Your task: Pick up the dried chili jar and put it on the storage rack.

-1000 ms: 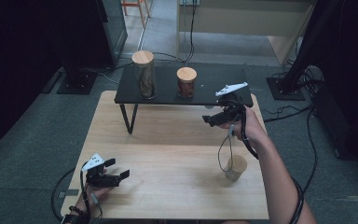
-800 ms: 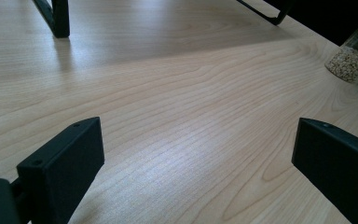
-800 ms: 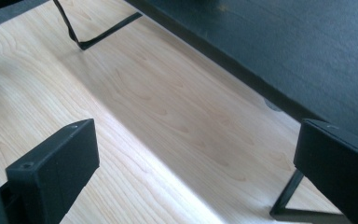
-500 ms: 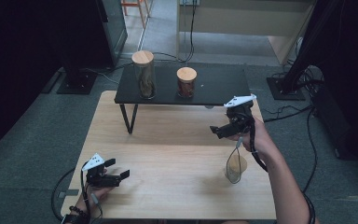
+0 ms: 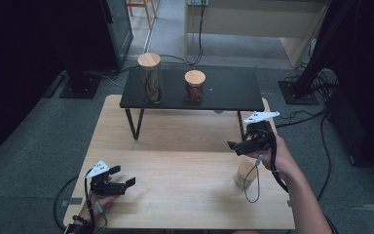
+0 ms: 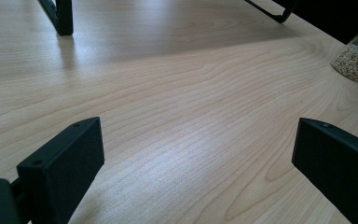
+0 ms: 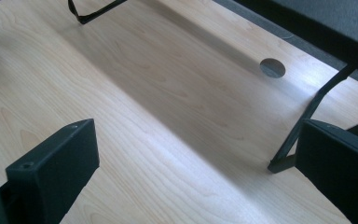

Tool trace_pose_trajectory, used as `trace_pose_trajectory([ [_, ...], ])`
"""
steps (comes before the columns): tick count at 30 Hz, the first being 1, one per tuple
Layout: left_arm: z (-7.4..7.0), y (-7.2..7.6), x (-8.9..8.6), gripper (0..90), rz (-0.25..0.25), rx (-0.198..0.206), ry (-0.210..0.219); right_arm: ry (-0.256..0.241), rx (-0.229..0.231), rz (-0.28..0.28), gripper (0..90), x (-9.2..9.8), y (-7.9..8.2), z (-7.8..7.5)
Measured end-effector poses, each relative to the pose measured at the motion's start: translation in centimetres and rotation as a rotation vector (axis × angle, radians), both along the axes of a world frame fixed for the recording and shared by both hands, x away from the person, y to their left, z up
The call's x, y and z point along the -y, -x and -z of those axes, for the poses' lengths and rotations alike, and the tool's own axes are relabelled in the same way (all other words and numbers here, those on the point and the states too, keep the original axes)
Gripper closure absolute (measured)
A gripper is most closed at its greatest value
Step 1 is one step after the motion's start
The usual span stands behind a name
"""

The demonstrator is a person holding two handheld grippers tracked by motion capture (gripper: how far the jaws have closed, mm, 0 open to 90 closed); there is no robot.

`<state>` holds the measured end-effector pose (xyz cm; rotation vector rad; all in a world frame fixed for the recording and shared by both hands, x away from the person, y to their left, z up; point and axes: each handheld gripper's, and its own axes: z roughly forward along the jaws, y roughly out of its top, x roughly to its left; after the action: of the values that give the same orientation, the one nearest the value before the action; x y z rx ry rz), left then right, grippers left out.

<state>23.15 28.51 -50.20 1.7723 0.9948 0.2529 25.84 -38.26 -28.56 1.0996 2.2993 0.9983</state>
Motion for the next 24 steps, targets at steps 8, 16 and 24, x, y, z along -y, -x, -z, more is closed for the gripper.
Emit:
trace_pose_trajectory([
  [8,0.0,-0.1,0.0,2.2,-0.003,-0.005,0.006,0.01,0.009,0.006,0.0,0.9,1.6,0.5],
  [16,0.0,-0.1,0.0,2.2,-0.003,-0.006,0.005,0.013,0.013,0.017,0.0,1.8,3.0,1.1],
  [24,0.0,-0.1,0.0,2.2,-0.004,-0.007,0.004,0.022,0.014,0.032,0.0,2.5,3.9,1.5],
])
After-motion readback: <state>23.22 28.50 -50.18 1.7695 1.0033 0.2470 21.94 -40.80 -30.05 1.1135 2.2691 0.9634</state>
